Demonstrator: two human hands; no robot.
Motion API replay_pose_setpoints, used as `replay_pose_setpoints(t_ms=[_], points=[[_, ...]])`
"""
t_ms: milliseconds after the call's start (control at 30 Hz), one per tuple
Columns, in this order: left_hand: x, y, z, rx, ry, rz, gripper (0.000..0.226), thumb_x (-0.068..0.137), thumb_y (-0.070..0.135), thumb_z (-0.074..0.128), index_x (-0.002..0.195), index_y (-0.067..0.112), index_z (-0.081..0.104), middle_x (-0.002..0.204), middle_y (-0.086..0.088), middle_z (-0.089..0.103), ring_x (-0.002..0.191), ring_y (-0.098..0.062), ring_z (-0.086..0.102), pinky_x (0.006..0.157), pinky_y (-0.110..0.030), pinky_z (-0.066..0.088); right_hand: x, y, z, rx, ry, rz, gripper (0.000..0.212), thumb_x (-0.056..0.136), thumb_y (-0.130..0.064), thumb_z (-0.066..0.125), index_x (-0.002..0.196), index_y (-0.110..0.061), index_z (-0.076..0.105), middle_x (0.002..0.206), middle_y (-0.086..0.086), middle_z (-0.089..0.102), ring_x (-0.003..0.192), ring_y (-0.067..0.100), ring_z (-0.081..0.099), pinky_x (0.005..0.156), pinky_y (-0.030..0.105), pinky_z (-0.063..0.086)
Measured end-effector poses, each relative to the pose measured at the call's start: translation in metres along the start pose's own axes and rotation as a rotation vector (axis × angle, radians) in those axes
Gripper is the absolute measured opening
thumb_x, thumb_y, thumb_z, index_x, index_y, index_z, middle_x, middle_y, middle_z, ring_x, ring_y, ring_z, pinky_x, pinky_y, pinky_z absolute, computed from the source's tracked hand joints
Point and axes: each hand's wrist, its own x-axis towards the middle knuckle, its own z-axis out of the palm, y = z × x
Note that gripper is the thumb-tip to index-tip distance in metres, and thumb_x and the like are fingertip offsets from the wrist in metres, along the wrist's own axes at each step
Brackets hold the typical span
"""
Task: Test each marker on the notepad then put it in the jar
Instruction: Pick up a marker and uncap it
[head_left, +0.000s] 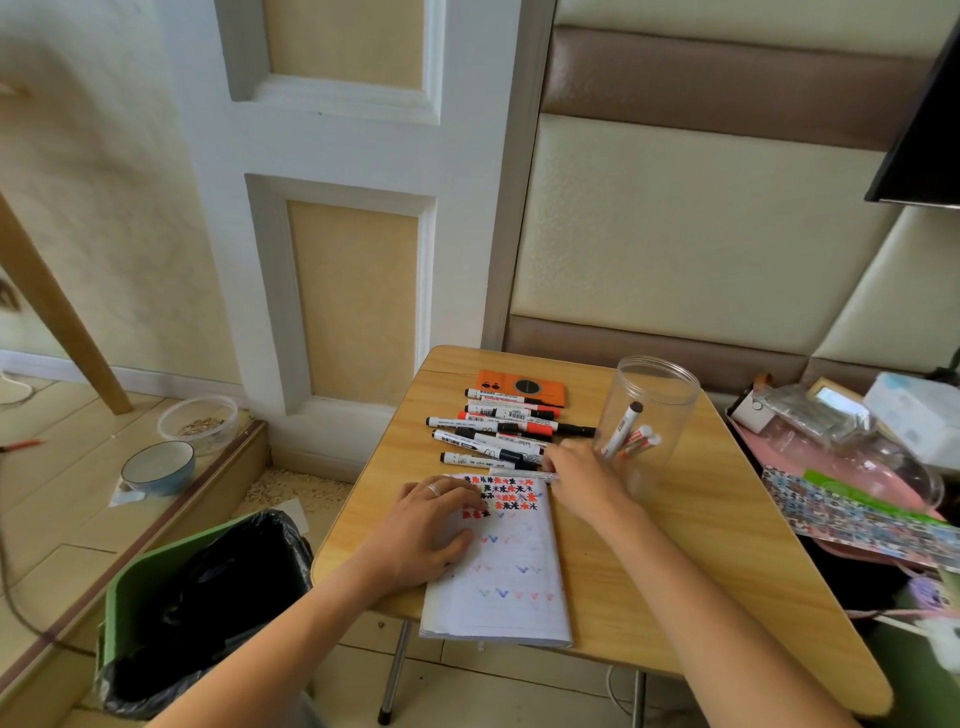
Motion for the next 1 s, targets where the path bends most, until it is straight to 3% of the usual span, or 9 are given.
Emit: replay_pose_setpoints(t_ms=[233,300,367,467,633,733,800,900,1000], points=[[-0.002,0.0,-0.002,-0.134,0.004,-0.028,0.025,0.096,0.044,0.051,0.12,0.038,0.053,0.119,0.026,0.054,0.117,0.01,0.044,0.106,-0.023,0.036,-0.014,0.001,-0.022,0.002,0.127,0.027,0.026,0.092,-0.021,0.067,0.115,-0.016,0.056,0.111,-0.001,0.059,0.097,0.02,0.061,0.086,0.043,0.058],[-0.002,0.002,-0.002,-0.152,0.005,-0.03,0.023,0.099,0.047,0.047,0.119,0.036,0.052,0.118,0.025,0.054,0.116,0.01,0.045,0.105,-0.021,0.034,-0.021,-0.005,-0.029,0.208,0.141,0.051,0.024,0.092,-0.023,0.068,0.11,-0.017,0.053,0.102,-0.003,0.061,0.09,0.017,0.064,0.08,0.038,0.059],[-0.001,0.003,-0.002,-0.157,0.012,-0.029,0.024,0.102,0.05,0.044,0.118,0.035,0.053,0.117,0.024,0.055,0.116,0.012,0.044,0.103,-0.017,0.032,-0.032,-0.019,-0.036,0.576,0.013,0.079,0.019,0.095,-0.017,0.068,0.106,-0.013,0.053,0.091,0.001,0.067,0.076,0.014,0.069,0.068,0.028,0.058],[0.0,0.005,-0.003,-0.146,0.029,-0.006,0.031,0.102,0.056,0.042,0.119,0.033,0.053,0.116,0.022,0.056,0.113,0.011,0.045,0.1,-0.015,0.032,-0.044,-0.037,-0.03,1.109,-0.169,0.065,0.021,0.093,-0.005,0.072,0.108,-0.001,0.057,0.092,0.015,0.074,0.077,0.026,0.077,0.066,0.033,0.062],[0.0,0.002,0.001,-0.066,0.088,0.039,0.023,0.102,0.039,0.052,0.121,0.027,0.057,0.11,0.014,0.058,0.101,-0.004,0.048,0.088,-0.025,0.04,-0.047,-0.048,-0.008,1.35,-0.21,0.039,0.02,0.091,-0.005,0.076,0.105,0.001,0.064,0.085,0.018,0.075,0.071,0.023,0.07,0.06,0.028,0.058],[0.0,0.003,-0.001,-0.08,0.111,0.018,0.021,0.101,0.03,0.052,0.119,0.023,0.059,0.107,0.01,0.058,0.097,-0.007,0.046,0.083,-0.026,0.042,-0.044,-0.044,-0.006,1.465,-0.084,0.112,0.023,0.094,-0.013,0.074,0.107,0.003,0.063,0.08,0.015,0.072,0.069,0.022,0.069,0.059,0.027,0.055],[0.0,0.004,-0.002,-0.095,0.112,-0.011,0.031,0.102,0.041,0.041,0.121,0.022,0.059,0.111,0.009,0.058,0.1,-0.007,0.046,0.083,-0.026,0.042,-0.039,-0.035,-0.007,1.423,0.067,0.116,0.016,0.094,-0.012,0.073,0.102,0.0,0.065,0.083,0.011,0.072,0.069,0.02,0.07,0.061,0.027,0.056],[0.0,0.004,0.0,-0.094,0.144,-0.018,0.044,0.106,0.051,0.029,0.115,0.021,0.059,0.105,0.01,0.057,0.095,-0.011,0.046,0.079,-0.031,0.042,-0.035,-0.024,-0.004,0.907,0.261,-0.123,0.008,0.093,-0.015,0.073,0.086,-0.017,0.07,0.08,-0.01,0.071,0.077,0.005,0.067,0.071,0.021,0.053],[0.001,0.004,0.002,-0.063,0.165,-0.02,0.045,0.108,0.05,0.025,0.107,0.02,0.059,0.098,0.008,0.058,0.088,-0.013,0.046,0.075,-0.036,0.043,-0.037,-0.03,0.001,0.421,0.321,-0.382,0.017,0.096,-0.039,0.06,0.088,-0.027,0.069,0.087,-0.017,0.067,0.089,0.006,0.06,0.086,0.031,0.048]])
